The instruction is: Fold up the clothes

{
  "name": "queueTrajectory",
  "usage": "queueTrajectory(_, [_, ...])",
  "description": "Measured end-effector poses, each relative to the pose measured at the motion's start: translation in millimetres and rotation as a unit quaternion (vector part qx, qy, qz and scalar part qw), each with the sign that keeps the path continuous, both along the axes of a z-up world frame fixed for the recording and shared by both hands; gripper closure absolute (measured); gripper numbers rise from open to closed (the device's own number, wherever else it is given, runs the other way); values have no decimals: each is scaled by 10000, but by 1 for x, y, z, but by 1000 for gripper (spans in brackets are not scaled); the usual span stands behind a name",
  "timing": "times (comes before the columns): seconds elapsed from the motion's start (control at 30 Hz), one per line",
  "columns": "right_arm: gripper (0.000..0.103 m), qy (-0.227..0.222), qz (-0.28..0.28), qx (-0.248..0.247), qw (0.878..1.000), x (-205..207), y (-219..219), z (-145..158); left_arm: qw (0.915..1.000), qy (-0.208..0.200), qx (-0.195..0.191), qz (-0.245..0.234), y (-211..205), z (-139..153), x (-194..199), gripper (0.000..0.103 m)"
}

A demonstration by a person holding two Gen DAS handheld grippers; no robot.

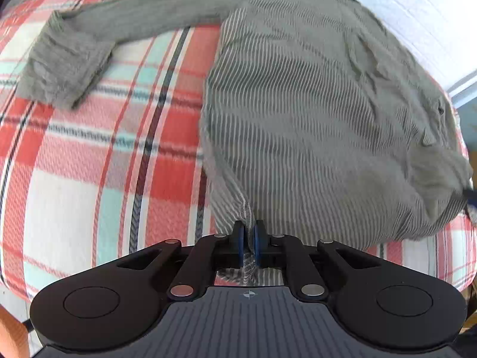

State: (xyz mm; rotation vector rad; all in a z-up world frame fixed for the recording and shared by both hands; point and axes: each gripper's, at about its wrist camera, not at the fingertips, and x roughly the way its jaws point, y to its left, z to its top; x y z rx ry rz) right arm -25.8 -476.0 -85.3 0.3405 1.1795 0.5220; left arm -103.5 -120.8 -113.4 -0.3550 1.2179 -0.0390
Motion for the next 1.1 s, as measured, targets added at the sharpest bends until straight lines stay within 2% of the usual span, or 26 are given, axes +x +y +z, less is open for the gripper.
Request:
queueTrajectory(0.2, [46,-41,-342,-300,9990,-21,-21,-6,9986,-278,250,383,22,12,17,102])
queueTrajectory(0.37, [46,-499,-389,-1059,9924,-5,-34,-10,9977,-299,419,436,27,13,32,102])
queueTrajectory(0.43, [46,-549,-412,-1170,9908,6,-38,-14,9975,-294,470,449,26,13,35,102])
queueTrajectory(0.6, [46,-567,-206,-1187,9911,28,-41,-28,9966,-236,578,535,26,14,38,102])
queueTrajectory(0.73, [49,-503,-179,-977,9938,40,-44,-39,9959,-159,703,553,22,17,38,102])
queueTrajectory(0.77, [53,-528,-223,-894,9943,41,-44,-40,9957,-146,742,543,21,18,39,102])
queueTrajectory(0.83, [73,-531,-283,-620,9963,42,-47,-40,9953,-140,784,557,20,20,39,102])
queueTrajectory(0.87, [95,-499,-295,-481,9972,43,-48,-40,9951,-144,799,568,19,21,39,102])
queueTrajectory(0.9, [101,-513,-306,-401,9974,42,-49,-36,9949,-155,813,571,18,23,39,102])
queueTrajectory(1.03, [101,-632,-331,108,9974,32,-59,-11,9946,-214,835,572,18,28,37,102])
queueTrajectory(1.1, [102,-711,-256,207,9969,25,-67,5,9943,-259,837,600,20,31,34,102])
